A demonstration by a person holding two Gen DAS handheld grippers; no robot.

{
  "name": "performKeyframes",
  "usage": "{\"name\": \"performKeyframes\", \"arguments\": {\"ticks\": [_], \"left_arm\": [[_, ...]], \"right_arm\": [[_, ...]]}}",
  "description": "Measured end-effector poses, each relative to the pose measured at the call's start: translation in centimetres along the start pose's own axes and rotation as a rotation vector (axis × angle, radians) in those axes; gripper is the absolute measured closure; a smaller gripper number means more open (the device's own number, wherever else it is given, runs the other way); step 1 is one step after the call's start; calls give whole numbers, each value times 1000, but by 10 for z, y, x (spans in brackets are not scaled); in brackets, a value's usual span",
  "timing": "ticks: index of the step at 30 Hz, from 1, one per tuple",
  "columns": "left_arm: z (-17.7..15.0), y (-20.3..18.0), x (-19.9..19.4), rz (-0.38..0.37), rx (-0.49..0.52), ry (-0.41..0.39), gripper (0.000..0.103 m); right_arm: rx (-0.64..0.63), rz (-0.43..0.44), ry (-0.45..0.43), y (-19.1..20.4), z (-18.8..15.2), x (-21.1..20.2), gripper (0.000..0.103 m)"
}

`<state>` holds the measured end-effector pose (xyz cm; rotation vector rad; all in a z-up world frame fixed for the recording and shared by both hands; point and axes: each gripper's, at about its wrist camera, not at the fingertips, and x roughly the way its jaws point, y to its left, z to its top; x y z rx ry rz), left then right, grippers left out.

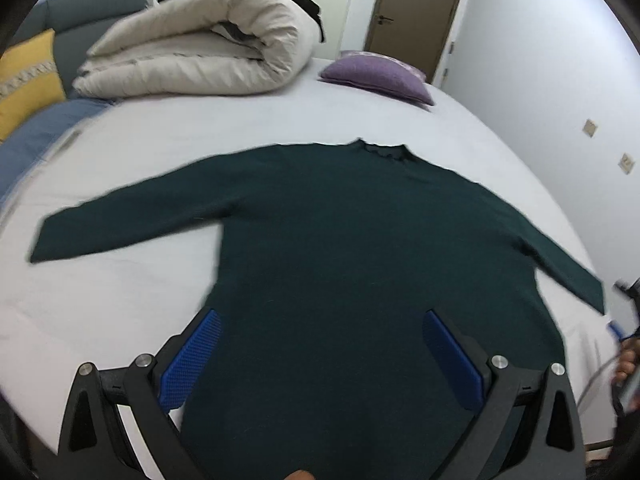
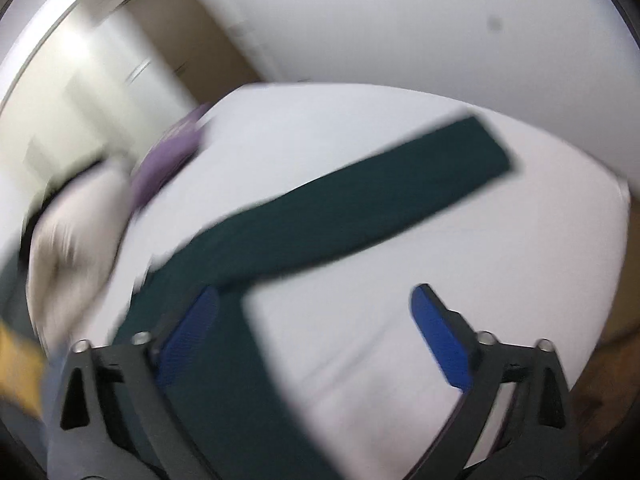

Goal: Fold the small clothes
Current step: 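Grasp the sweater sleeve cuff with the right gripper and fold it across the body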

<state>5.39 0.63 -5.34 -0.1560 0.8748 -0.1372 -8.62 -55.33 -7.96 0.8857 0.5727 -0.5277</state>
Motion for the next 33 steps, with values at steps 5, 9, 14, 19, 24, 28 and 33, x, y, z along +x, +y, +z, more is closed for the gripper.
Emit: {"name": "performKeyframes", "arguments": {"ticks": [5,9,14,19,24,28,33], "left_arm": [[6,-18,24,71,37,-11,0],[12,-16,48,41,-41,84,0],[14,-15,68,-20,-89,121,1],[18,-9,77,-117,-153,134,6],[30,-6,82,-226,-198,131,8],[38,-3,79,-314,-235,97,8],[49,3,86,-387,-270,92,13]], "right_arm": [[234,-58,-22,-91,47,30,17],[240,-9,-44,-101,67,51,23],[201,13,-24,-100,90,83,61],[143,-3,-19,-87,111,91,95],[-11,81,-16,2,100,82,95],[-220,232,62,135,48,93,95],[-426,351,217,267,-45,139,96]]}}
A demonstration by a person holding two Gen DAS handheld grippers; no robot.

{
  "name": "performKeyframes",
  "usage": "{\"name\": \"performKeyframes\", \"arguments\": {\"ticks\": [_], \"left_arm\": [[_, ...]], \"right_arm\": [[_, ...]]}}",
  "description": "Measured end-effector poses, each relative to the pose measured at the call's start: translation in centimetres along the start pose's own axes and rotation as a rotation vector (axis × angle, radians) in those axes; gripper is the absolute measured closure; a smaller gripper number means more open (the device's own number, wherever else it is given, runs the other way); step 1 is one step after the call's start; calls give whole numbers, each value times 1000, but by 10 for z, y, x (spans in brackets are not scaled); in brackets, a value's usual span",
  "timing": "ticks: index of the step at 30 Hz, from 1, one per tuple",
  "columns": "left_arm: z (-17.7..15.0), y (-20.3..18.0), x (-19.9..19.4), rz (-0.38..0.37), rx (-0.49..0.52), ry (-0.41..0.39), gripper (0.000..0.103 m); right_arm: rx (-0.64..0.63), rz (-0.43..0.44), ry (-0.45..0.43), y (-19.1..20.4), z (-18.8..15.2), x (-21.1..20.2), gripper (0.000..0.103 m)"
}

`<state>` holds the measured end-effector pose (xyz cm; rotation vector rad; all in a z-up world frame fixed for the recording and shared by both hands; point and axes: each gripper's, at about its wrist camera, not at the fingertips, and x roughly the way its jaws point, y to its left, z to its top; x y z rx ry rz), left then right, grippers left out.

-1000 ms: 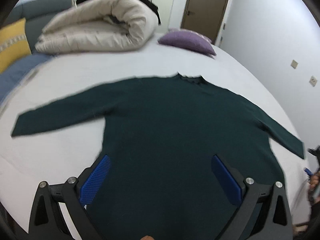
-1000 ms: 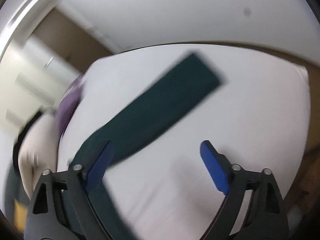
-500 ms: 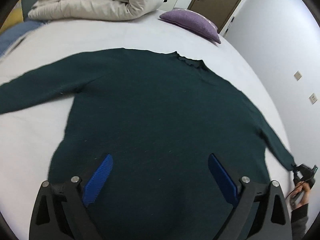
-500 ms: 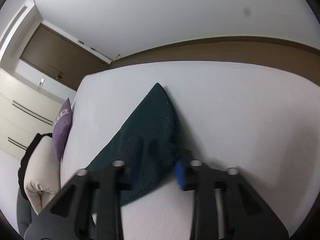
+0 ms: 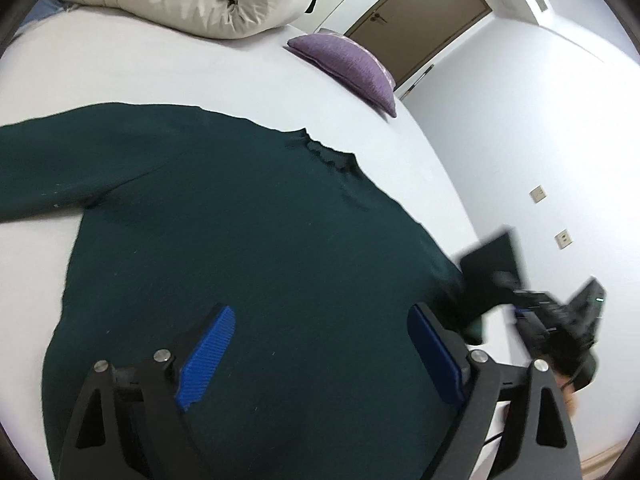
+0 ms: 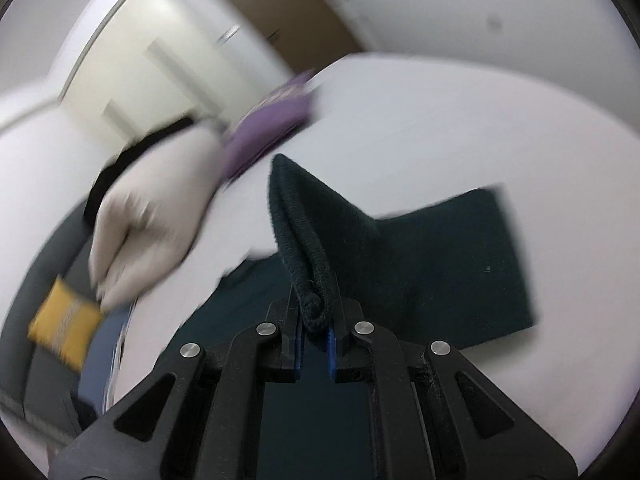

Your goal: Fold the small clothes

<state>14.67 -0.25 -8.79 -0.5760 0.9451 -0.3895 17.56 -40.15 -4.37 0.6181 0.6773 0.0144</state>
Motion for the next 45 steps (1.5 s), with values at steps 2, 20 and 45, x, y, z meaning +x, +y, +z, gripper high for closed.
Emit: {"name": "performKeyframes", "arguments": {"ticks": [2,20,45], "left_arm": [[4,4,6,-17,-11,10,14],[3,-45,152,-47,-15,250,47],[95,19,104,132,51,-9,95]], "right_arm": [[-14,19,76,28,-28,44,95],[134,173,145,-6,-128,43,36],[615,258,90,-117,-71,73,37]]}}
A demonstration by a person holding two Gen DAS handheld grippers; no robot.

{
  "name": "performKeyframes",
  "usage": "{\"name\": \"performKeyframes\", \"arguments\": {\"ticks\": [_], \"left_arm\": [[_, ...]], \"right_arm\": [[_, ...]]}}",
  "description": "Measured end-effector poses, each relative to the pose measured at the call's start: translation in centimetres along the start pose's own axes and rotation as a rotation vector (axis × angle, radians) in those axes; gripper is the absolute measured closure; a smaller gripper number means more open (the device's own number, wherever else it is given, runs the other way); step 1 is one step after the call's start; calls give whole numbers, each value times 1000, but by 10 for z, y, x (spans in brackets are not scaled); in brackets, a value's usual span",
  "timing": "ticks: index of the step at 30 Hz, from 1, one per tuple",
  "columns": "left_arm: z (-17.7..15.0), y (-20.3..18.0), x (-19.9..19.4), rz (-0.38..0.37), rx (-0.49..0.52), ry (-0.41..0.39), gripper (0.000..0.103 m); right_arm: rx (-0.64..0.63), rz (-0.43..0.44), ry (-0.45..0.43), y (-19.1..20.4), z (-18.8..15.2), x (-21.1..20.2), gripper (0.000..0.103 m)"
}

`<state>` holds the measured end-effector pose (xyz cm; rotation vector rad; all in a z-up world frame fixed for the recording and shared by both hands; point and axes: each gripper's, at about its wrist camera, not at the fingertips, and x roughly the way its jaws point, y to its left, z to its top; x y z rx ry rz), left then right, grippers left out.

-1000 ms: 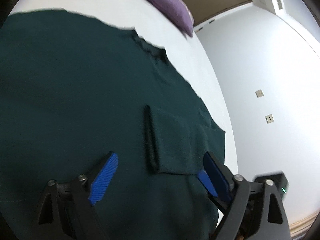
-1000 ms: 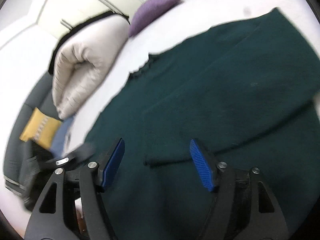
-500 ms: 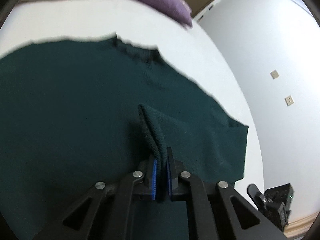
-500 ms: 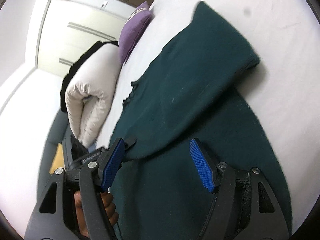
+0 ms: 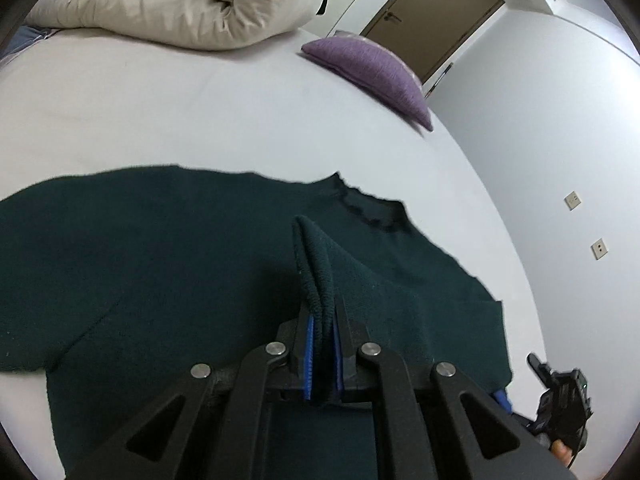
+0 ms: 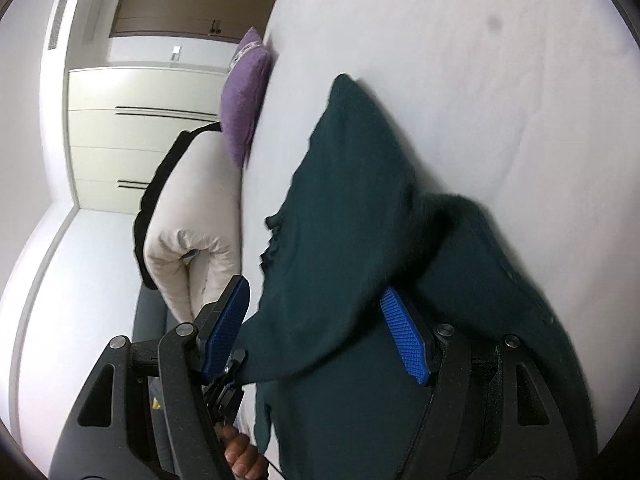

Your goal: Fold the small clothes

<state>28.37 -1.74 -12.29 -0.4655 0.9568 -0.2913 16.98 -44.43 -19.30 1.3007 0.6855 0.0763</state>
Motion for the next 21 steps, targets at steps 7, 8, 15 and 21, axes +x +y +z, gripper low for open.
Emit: {"name": "performKeyframes", "arguments": {"ticks": [7,8,15,21], "left_arm": [[-5,16,21,31,-2,25,95],[-10,19,20,34,-2,29,95],[-17,24,21,15,20,17,94],[-21,27,25,-1,27,-4,92]], "right_arm": [[51,-20,-156,-17,27,-22,44],[64,-14,-149,-23,30,-22,49],[-74,-68,-89,-1,32,-39,50],[-376,-258,-129,61,71,-21,50]]}}
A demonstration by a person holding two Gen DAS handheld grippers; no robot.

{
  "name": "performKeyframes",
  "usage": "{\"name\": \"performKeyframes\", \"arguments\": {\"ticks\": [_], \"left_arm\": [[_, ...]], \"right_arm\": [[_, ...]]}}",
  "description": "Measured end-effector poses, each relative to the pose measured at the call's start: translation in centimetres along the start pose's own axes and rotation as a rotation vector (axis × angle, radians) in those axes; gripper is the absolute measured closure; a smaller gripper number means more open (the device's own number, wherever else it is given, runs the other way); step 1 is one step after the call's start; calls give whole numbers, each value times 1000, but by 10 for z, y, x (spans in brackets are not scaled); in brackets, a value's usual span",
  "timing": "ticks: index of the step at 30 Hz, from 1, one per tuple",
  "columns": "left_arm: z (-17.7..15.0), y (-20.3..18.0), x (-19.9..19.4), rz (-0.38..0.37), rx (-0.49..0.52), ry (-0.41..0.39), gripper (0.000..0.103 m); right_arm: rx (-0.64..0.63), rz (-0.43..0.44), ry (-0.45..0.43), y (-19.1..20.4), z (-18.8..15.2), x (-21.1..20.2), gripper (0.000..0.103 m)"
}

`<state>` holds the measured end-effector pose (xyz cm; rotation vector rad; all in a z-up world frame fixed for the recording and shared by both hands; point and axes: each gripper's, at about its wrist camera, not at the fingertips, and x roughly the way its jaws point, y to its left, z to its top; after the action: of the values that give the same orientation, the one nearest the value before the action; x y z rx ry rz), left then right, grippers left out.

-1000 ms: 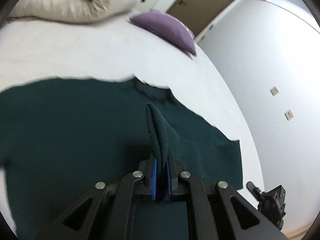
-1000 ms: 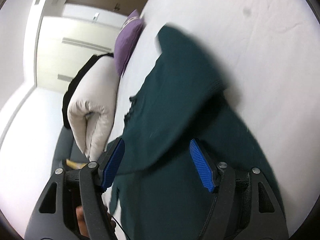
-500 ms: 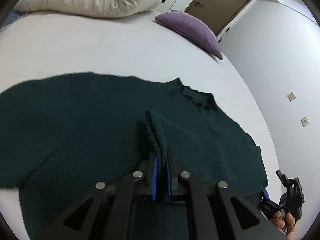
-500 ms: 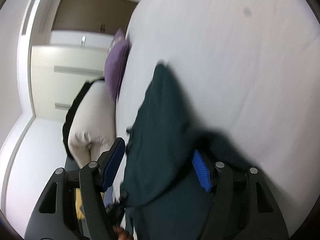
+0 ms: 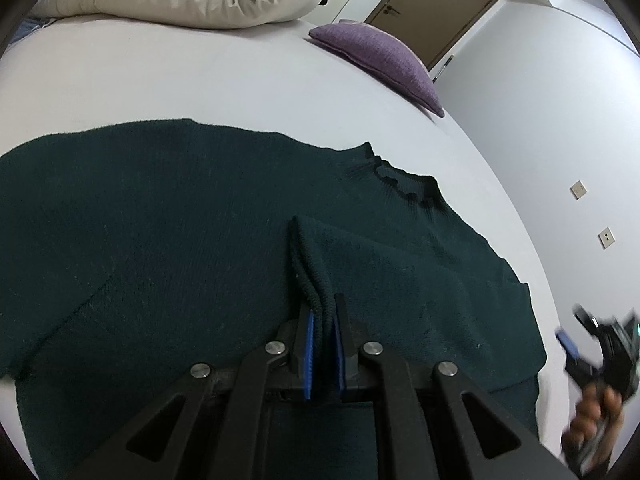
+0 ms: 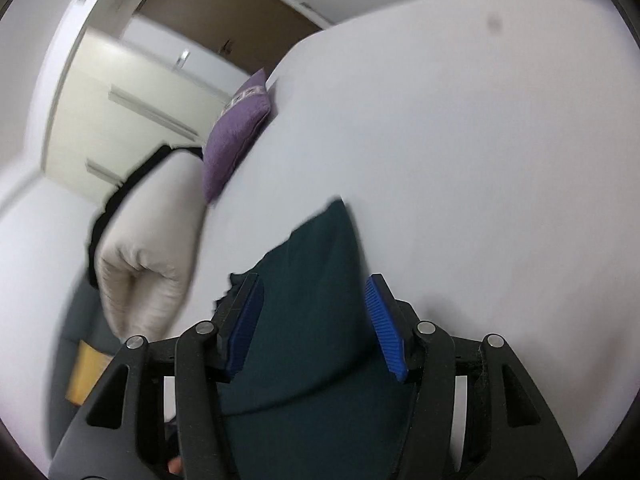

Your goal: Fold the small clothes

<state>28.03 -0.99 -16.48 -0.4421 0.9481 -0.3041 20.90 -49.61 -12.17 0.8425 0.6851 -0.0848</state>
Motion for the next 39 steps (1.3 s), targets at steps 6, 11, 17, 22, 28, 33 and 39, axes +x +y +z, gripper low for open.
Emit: {"name": "performKeyframes", "arguments": {"ticks": [6,11,17,22,28,33,39], "left_arm": [[-3,3,0,-11,20,-14,92],[-6,2,-5,-10,20,-27,92],[-11,3,-9,-5,12,-42,92],[-14,3,-10,5,22,-54,92],[-17,7,-13,-8,7,-57,92],[-14,12,-10,-24,-9,-56,91],[-2,15,-16,-70,-34,-14,71]], "right_arm": [[-214,-200,116,31,24,81,59],[-359,-362,113,32,28,102,95],[-412,-384,67,39,29,100,98],[-433,-369,72,22,22,113,97],[-419,-317,29,43,24,79,93],[-518,-320,101,58,-17,75,85],[-490,-306,65,61,-23,68,80]]}}
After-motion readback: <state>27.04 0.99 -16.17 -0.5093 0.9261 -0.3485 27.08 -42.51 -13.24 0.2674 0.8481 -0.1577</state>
